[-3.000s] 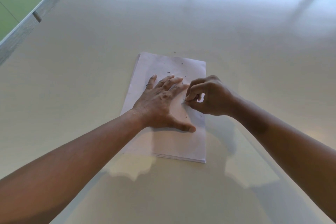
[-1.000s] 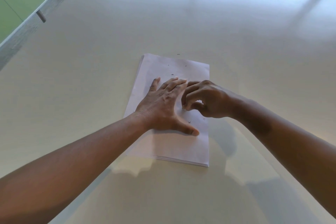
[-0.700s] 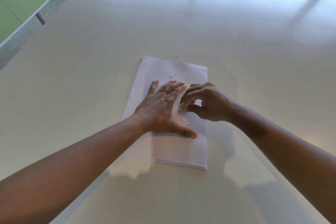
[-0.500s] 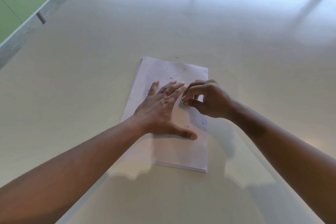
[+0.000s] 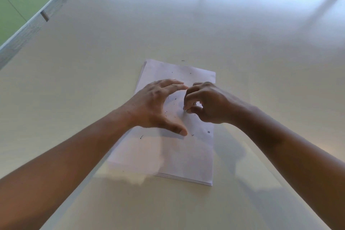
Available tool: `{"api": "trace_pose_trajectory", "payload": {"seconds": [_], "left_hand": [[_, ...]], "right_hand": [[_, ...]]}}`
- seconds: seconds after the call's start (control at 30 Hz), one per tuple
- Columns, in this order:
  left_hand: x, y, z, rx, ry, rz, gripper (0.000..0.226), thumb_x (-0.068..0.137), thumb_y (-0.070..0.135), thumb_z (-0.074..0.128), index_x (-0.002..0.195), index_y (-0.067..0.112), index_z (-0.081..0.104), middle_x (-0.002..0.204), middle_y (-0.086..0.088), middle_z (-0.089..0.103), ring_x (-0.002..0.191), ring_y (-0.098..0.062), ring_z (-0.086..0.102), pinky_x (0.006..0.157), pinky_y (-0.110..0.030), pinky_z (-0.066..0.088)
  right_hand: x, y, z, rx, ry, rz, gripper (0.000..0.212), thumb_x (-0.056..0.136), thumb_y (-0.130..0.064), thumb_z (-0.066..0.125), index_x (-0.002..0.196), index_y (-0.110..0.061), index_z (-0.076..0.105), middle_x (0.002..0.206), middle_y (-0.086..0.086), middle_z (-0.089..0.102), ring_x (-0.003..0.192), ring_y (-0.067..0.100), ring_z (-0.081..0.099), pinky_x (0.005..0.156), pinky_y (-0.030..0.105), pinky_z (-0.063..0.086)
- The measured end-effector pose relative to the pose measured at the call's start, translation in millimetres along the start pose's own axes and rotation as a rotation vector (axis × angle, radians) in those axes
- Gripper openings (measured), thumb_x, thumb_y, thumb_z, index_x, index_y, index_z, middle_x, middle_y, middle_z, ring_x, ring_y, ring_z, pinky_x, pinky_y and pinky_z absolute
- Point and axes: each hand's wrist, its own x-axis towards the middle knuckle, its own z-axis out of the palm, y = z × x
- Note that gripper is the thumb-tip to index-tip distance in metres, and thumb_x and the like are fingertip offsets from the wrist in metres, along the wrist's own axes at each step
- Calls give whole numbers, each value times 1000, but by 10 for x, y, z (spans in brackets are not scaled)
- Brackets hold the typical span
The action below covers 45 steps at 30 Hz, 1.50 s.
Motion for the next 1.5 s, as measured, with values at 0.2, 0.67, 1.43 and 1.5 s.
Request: {"api": "trace_pose_trajectory", "payload": {"seconds": [0.2,0.67,1.43,1.5], "left_hand": [[48,-189,16,162,-25,84,129,50,103,54,159,38,32,167,15,27,156,-5,13,128,-42,6],[45,-224,56,163,-28,69,127,50,105,51,159,44,27,168,22,18,154,6,-1,129,-40,-3],[51,-205,40,143,-37,48,130,50,103,56,160,40,28,168,22,18,154,7,-1,128,-41,-1],[53,-207,41,141,-32,51,130,50,102,57,160,40,27,168,22,19,154,6,0,129,-41,0]], "right_hand": [[38,10,18,-27,14,-40,14,77,-4,77,77,-18,74,77,-7,68,75,19,59,61,40,53],[-4,-28,41,43,-42,-235,15,81,2,71,75,-12,71,83,-7,70,78,9,50,68,29,47],[78,-70,220,39,148,-230,13,76,5,74,75,-8,73,82,-1,71,79,21,63,75,35,53],[115,-100,244,30,213,-175,16,71,9,74,73,-7,73,80,0,71,78,13,59,75,14,47]]}}
